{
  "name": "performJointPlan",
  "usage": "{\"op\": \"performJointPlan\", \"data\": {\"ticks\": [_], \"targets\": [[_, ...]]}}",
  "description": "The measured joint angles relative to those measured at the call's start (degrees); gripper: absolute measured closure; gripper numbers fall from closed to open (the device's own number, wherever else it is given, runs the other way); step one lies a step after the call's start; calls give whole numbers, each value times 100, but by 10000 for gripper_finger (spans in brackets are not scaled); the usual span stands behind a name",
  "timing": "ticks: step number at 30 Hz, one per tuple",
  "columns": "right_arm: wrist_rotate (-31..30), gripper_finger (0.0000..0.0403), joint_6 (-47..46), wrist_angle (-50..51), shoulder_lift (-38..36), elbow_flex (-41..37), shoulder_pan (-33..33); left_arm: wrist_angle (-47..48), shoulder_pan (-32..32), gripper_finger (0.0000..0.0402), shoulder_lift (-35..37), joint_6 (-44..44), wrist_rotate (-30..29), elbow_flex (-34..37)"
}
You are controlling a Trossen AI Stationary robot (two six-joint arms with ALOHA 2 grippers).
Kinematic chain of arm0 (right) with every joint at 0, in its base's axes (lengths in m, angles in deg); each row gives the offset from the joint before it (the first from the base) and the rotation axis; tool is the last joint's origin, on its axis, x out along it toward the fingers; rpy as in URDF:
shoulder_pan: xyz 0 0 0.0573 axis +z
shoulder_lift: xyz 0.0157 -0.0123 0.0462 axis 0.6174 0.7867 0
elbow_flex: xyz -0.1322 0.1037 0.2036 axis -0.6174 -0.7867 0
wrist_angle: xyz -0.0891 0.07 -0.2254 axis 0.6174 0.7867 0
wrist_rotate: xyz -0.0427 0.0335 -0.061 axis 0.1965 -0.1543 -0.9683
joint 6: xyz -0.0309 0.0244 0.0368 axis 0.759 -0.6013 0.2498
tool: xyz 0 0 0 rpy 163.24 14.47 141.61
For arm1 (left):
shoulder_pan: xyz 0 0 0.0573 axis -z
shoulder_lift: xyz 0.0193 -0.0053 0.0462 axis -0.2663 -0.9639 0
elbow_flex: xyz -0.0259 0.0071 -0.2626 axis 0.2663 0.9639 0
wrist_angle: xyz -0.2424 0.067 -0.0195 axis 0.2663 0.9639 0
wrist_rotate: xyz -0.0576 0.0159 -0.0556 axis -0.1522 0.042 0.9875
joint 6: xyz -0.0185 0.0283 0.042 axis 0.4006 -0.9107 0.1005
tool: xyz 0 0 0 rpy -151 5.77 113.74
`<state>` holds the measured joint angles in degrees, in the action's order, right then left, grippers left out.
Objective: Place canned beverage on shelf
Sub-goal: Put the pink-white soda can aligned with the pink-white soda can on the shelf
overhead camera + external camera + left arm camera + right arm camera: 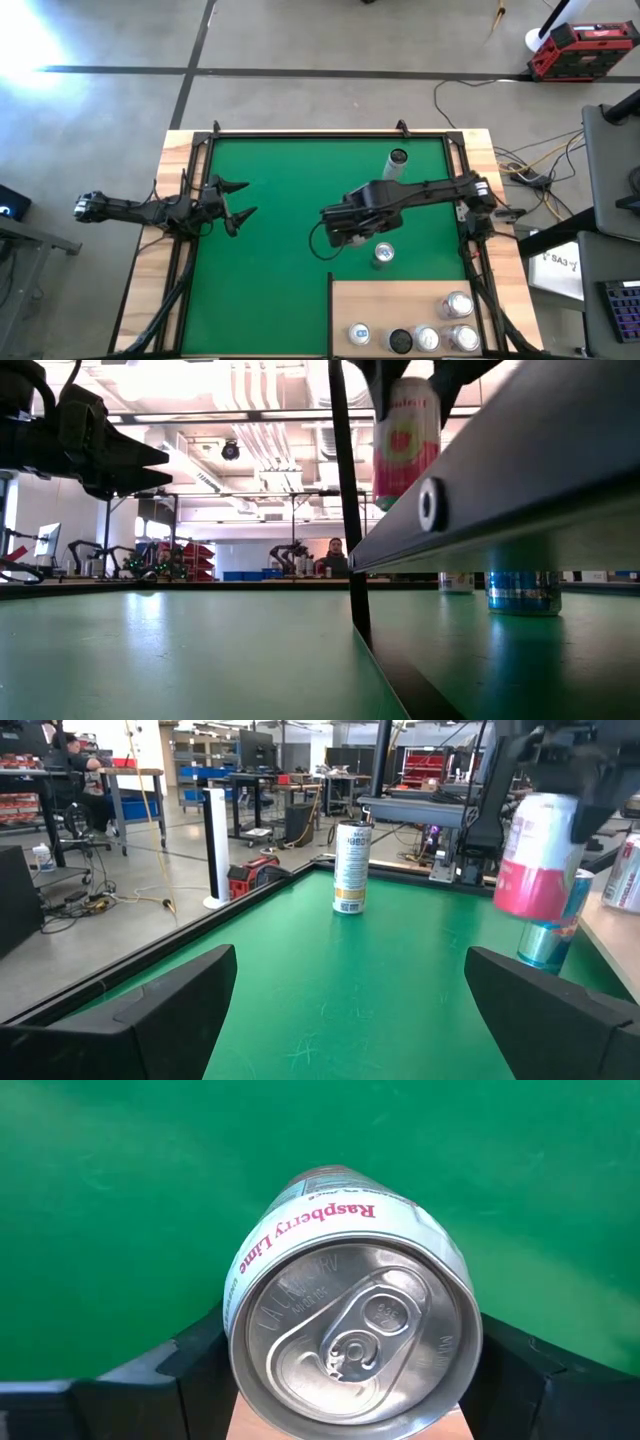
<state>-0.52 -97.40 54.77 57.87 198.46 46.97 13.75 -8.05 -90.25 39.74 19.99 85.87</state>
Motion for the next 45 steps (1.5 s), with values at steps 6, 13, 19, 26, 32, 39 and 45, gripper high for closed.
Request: {"op": "performJointPlan", "data": {"ticks": [6, 13, 19, 26, 32, 39, 45], "targets": [[-152, 126, 70, 31, -676, -678, -67, 1, 0, 24, -1, 1, 0, 0], [-251, 121, -338, 24, -1567, -1790, -206, 1, 0, 24, -7, 0, 1, 1], [-228, 119, -669, -9, -2279, -2474, -197, 1, 0, 24, -12, 1, 1, -1], [420, 120, -673, -65, -2764, -3087, -88, 1, 0, 24, -12, 0, 0, 0], [511, 120, -863, -58, -3070, -3349, 382, 1, 0, 24, -12, 1, 1, 1], [476, 120, -1882, -62, -3317, -3640, 1502, 1, 0, 24, -16, 1, 0, -1], [280, 120, -2356, -441, -3265, -3797, 2519, 1, 0, 24, -21, 1, 1, 1]]}}
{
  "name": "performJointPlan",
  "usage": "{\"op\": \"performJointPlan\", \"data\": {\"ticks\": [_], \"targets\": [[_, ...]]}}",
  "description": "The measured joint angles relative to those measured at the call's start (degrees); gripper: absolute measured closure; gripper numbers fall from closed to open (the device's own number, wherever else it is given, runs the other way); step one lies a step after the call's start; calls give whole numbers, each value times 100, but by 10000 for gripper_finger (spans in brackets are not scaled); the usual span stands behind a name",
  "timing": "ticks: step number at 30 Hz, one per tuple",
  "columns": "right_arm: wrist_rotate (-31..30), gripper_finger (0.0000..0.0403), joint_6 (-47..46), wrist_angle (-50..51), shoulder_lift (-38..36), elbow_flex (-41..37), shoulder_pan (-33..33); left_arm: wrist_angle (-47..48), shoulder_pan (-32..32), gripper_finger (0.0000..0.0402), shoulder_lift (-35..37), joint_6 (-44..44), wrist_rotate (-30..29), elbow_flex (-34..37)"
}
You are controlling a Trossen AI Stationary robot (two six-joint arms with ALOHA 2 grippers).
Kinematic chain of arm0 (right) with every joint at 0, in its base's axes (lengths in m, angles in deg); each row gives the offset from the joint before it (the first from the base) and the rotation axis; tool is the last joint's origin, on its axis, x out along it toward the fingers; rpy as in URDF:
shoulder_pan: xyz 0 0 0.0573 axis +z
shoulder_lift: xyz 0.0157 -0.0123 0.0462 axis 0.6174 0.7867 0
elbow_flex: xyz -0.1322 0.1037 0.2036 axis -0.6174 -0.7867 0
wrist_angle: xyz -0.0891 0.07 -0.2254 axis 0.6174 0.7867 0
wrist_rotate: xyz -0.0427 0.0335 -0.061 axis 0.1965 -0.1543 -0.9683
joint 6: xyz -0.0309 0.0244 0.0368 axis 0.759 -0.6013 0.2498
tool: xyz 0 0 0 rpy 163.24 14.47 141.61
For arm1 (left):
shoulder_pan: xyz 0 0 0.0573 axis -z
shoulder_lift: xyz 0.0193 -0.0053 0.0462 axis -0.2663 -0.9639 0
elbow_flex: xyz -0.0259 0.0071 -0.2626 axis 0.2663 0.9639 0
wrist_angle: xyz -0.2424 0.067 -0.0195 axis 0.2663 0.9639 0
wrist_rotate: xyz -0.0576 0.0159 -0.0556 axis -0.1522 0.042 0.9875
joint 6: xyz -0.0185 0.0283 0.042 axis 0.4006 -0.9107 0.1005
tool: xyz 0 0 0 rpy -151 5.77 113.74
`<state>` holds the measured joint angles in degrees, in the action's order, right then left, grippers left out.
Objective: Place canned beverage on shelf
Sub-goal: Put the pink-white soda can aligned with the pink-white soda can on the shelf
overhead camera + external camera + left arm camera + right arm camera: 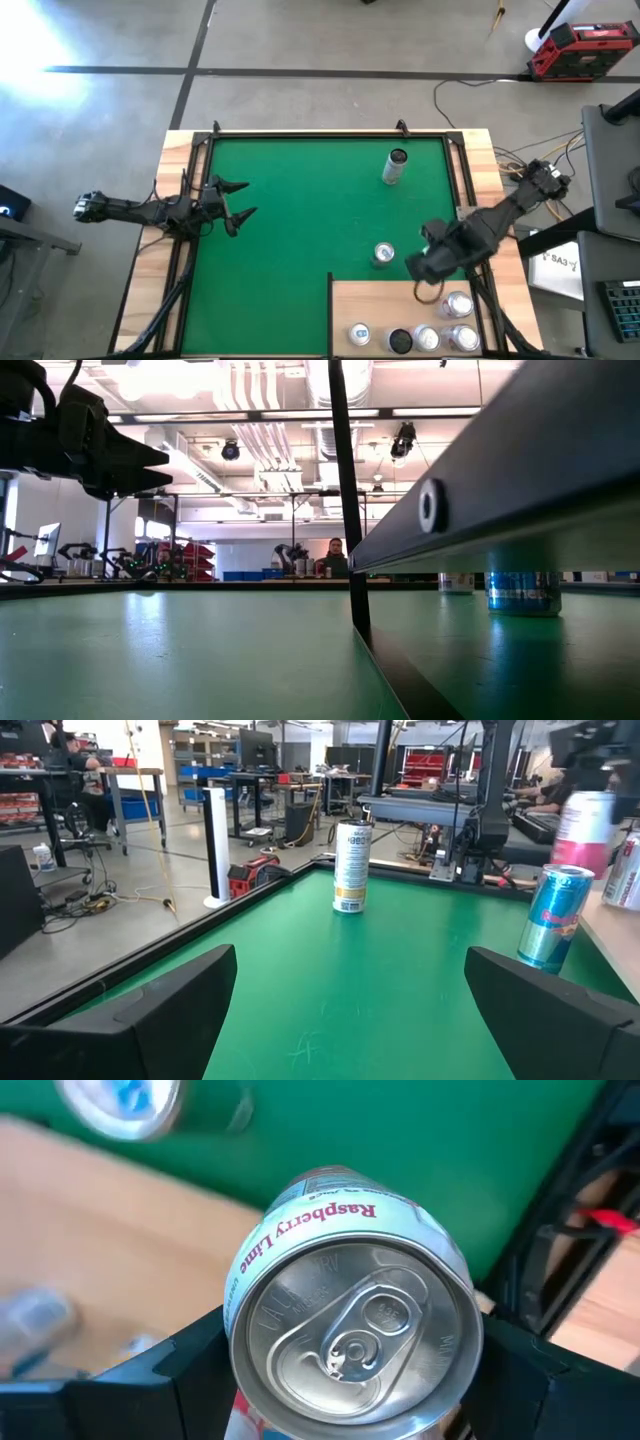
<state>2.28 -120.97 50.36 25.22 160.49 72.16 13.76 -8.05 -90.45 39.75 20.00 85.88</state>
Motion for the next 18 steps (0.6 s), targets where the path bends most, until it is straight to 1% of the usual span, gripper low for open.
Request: {"op": "performJointPlan", "data": {"ticks": [4, 8, 18], "targets": [[8, 120, 126, -270, 141, -38, 360, -2, 0, 24, -6, 0, -2, 1], [46, 120, 289, -485, 311, -44, 567, -1, 0, 24, -4, 0, -1, 1], [202, 119, 748, -1089, 734, -44, 672, 0, 0, 24, -4, 0, 0, 0]]}}
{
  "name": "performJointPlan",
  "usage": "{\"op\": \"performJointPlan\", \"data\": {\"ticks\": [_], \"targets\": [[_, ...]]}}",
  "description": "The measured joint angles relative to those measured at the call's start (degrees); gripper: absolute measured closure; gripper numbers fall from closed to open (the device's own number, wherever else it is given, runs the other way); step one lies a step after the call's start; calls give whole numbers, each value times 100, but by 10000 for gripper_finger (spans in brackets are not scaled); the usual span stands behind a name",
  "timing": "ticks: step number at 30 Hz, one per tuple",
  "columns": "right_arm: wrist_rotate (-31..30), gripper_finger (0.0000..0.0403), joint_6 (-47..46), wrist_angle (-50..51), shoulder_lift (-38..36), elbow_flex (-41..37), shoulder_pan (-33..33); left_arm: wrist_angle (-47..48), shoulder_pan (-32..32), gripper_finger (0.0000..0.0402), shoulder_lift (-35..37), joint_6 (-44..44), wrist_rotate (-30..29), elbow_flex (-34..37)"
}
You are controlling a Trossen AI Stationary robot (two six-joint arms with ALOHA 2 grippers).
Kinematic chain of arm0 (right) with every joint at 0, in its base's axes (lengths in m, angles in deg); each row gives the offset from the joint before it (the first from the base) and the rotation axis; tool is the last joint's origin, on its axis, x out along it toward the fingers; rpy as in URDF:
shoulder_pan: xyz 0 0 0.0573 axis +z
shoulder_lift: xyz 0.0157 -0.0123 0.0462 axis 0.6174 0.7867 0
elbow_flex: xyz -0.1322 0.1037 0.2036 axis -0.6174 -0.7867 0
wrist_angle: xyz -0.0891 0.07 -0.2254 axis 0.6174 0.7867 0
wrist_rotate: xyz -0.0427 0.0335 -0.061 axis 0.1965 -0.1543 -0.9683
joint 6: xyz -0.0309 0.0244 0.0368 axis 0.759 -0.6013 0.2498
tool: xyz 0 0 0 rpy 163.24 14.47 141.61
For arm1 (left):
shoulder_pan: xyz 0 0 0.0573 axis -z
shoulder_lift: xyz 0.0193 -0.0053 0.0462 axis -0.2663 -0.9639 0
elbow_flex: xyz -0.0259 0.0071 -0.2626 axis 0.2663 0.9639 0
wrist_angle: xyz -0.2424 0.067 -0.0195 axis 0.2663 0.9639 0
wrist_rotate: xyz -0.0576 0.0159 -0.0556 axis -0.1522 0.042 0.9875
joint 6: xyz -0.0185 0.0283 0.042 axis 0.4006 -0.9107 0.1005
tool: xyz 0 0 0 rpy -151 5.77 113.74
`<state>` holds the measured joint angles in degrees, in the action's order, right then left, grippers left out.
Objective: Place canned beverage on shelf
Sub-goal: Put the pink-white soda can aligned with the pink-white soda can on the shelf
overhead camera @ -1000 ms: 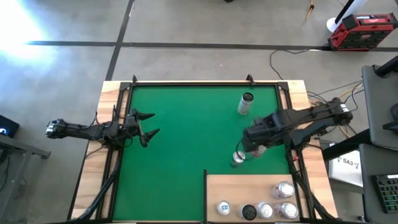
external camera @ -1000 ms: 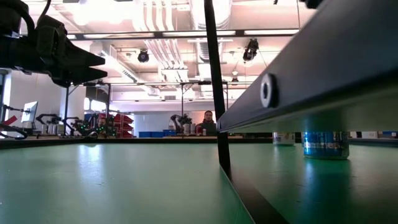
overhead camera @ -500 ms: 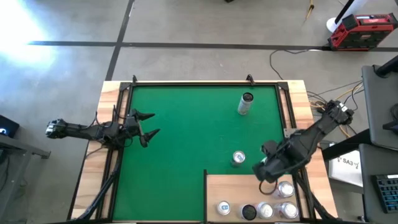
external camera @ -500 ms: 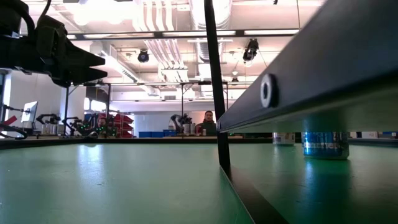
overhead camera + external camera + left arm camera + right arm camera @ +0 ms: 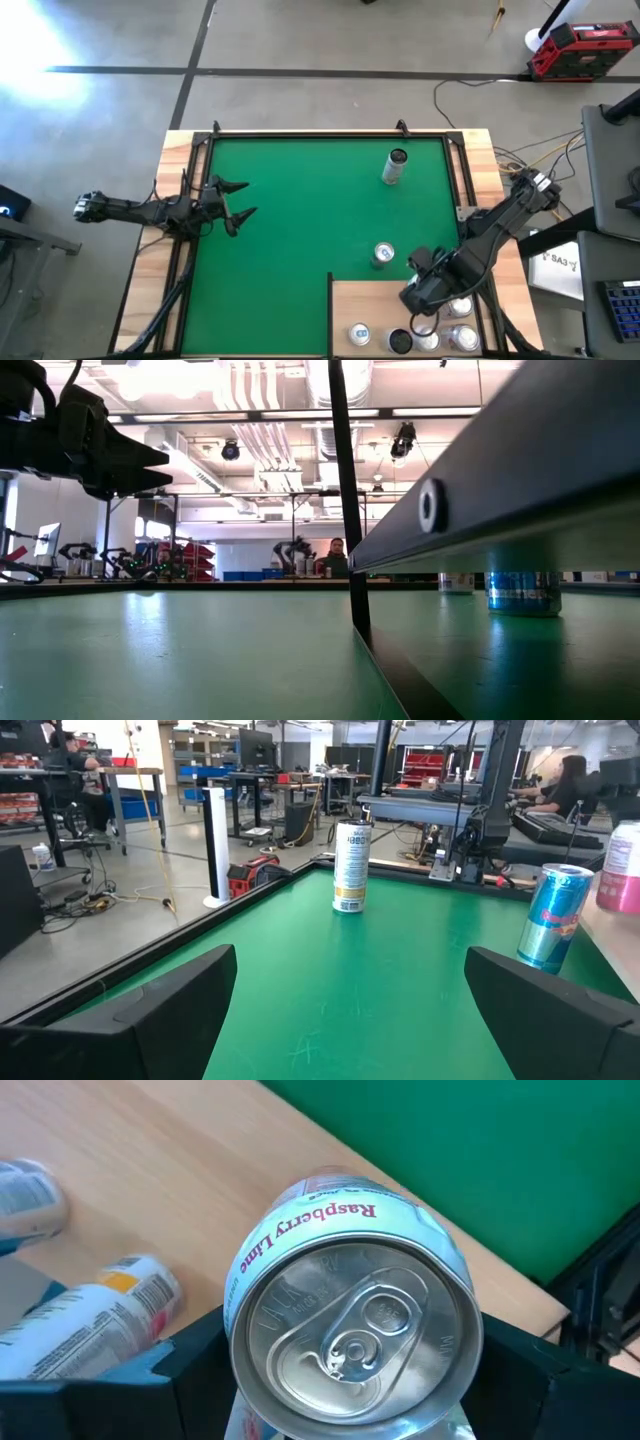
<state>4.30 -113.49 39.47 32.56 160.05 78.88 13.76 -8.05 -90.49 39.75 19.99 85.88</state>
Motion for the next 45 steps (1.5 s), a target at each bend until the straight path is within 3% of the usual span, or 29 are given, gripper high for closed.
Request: {"op": "performJointPlan", "data": {"ticks": [12, 45], "targets": [[189, 119, -3, -284, 376, 4, 101, 0, 0, 24, -2, -2, 0, -1], [23, 105, -669, -483, 506, 15, 594, 0, 0, 24, -7, 0, 1, -1]]}}
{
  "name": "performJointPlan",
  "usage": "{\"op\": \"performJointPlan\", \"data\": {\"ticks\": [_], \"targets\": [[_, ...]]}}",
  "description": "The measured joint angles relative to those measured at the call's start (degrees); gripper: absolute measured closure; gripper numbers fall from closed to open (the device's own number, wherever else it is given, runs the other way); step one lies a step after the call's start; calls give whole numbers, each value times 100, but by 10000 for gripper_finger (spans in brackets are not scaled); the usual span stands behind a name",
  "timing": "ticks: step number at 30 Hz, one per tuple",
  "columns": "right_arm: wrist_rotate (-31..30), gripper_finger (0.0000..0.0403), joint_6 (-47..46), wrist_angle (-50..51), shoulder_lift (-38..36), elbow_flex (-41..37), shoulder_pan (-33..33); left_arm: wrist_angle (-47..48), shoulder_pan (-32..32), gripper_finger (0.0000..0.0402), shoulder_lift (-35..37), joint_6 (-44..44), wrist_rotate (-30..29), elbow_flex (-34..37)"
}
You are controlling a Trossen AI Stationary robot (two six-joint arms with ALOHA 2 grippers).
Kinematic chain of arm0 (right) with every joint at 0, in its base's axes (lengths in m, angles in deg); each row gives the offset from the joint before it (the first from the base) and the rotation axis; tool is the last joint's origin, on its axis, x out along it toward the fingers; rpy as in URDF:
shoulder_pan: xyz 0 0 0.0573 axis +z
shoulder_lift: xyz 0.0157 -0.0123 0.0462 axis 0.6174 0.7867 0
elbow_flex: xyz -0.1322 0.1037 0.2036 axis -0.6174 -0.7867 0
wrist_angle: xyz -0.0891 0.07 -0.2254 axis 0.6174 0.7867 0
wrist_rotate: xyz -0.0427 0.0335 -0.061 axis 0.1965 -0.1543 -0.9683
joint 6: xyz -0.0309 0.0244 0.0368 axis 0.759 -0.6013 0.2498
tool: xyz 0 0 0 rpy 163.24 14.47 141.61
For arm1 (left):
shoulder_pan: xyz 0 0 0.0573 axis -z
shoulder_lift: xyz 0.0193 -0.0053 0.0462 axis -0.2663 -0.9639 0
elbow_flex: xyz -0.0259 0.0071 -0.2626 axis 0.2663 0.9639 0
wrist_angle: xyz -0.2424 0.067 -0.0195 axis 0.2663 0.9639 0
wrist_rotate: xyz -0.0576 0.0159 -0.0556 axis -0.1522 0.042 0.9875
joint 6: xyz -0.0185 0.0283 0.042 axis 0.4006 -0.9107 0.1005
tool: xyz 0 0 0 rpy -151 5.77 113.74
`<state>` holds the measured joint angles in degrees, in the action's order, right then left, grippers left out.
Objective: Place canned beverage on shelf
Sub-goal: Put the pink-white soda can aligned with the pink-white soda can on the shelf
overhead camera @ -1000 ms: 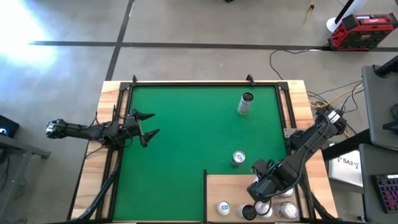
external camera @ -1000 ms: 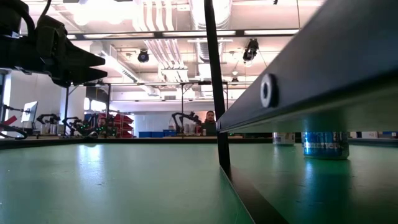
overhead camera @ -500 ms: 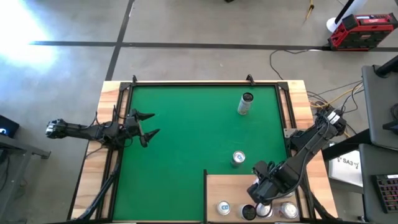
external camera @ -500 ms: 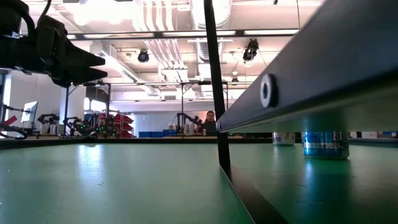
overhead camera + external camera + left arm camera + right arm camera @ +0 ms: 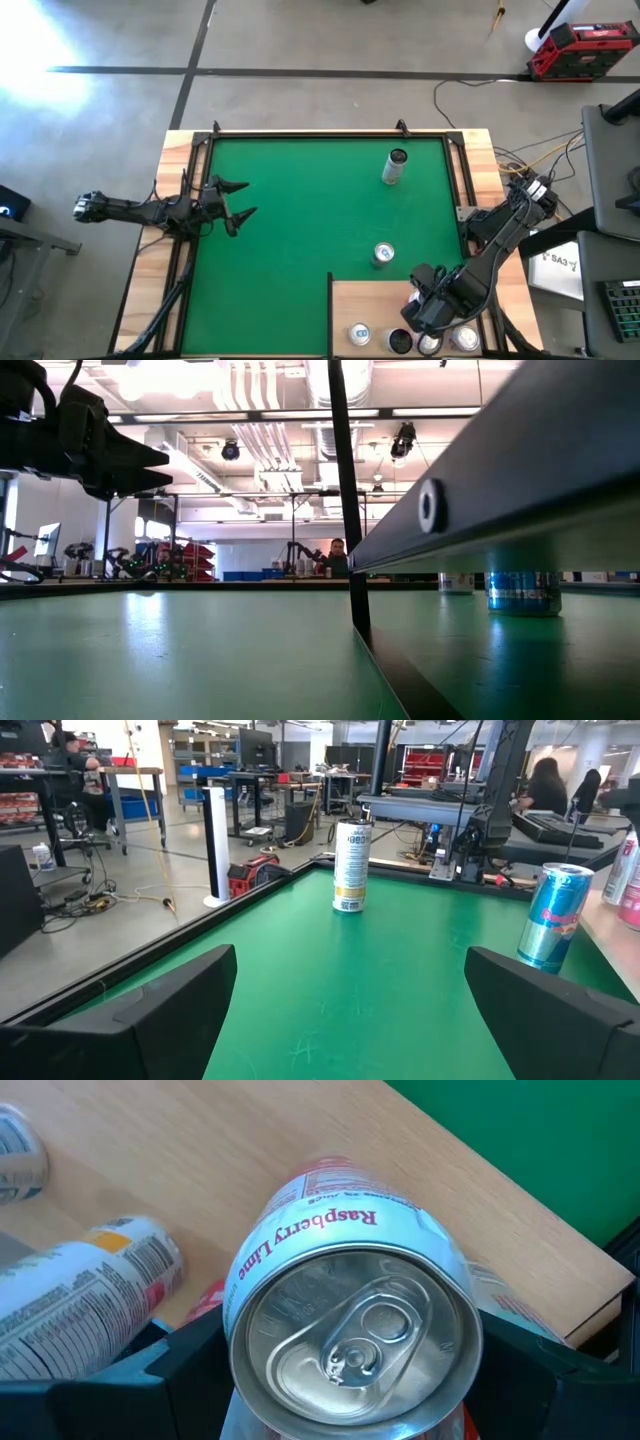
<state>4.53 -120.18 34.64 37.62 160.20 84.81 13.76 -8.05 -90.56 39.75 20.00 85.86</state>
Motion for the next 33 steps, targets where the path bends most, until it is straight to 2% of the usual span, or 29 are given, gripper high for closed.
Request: {"op": "performJointPlan", "data": {"ticks": [16, 33], "targets": [[21, 105, 747, -57, 2, -2, 21, 0, 0, 24, 0, -2, -2, 2], [149, 105, 807, 222, 31, 124, 18, 0, 0, 24, 0, 0, -2, 2]]}}
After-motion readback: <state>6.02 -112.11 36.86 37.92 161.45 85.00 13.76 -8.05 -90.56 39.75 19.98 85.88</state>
